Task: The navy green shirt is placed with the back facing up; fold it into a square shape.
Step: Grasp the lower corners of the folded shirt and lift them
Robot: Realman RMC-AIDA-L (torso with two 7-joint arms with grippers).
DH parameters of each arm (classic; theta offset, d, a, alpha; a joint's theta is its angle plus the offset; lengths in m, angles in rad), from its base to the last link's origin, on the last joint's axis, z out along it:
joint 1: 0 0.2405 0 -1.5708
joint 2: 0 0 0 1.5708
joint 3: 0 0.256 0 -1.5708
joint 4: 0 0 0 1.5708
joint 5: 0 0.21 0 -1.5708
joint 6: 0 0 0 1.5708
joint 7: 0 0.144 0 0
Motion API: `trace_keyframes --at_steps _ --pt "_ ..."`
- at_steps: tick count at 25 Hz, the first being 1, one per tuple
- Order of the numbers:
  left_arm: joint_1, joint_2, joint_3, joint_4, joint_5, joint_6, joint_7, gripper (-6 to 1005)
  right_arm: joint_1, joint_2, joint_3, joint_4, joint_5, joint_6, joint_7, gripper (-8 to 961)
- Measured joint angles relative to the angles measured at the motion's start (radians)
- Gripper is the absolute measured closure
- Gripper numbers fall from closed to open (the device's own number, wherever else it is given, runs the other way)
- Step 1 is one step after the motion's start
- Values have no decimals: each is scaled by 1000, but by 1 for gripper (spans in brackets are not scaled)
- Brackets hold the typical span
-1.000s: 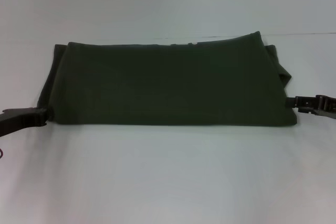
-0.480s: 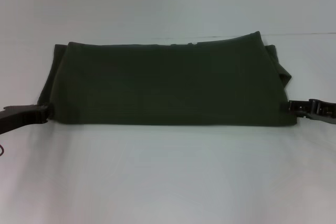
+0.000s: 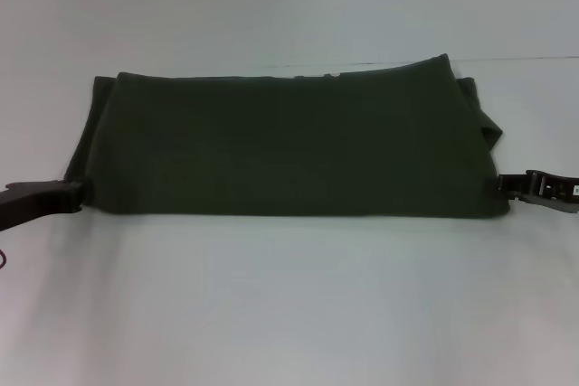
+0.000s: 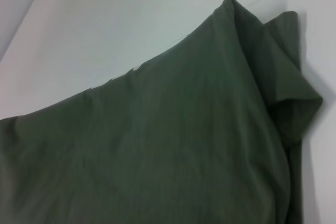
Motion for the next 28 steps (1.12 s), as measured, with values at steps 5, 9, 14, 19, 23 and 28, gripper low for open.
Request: trace_keyframes --at_steps 5,9,14,19,23,28 --pt "1 0 0 3 1 7 -2 1000 -6 6 -1 -4 0 3 -8 667" --pt "4 0 0 6 3 8 -7 1000 -14 8 6 -5 2 -1 -26 850" --pt "6 0 0 12 3 23 -11 999 -19 8 9 -9 4 -6 -35 908" --pt "22 -2 -6 51 3 95 -36 998 -41 5 12 -13 37 -20 -64 953" --pt "40 -3 -18 87 3 170 -57 998 -73 -3 14 -20 87 -58 -102 947" --pt "56 -5 -21 101 3 209 -64 999 -112 -1 38 -66 100 -99 -110 940"
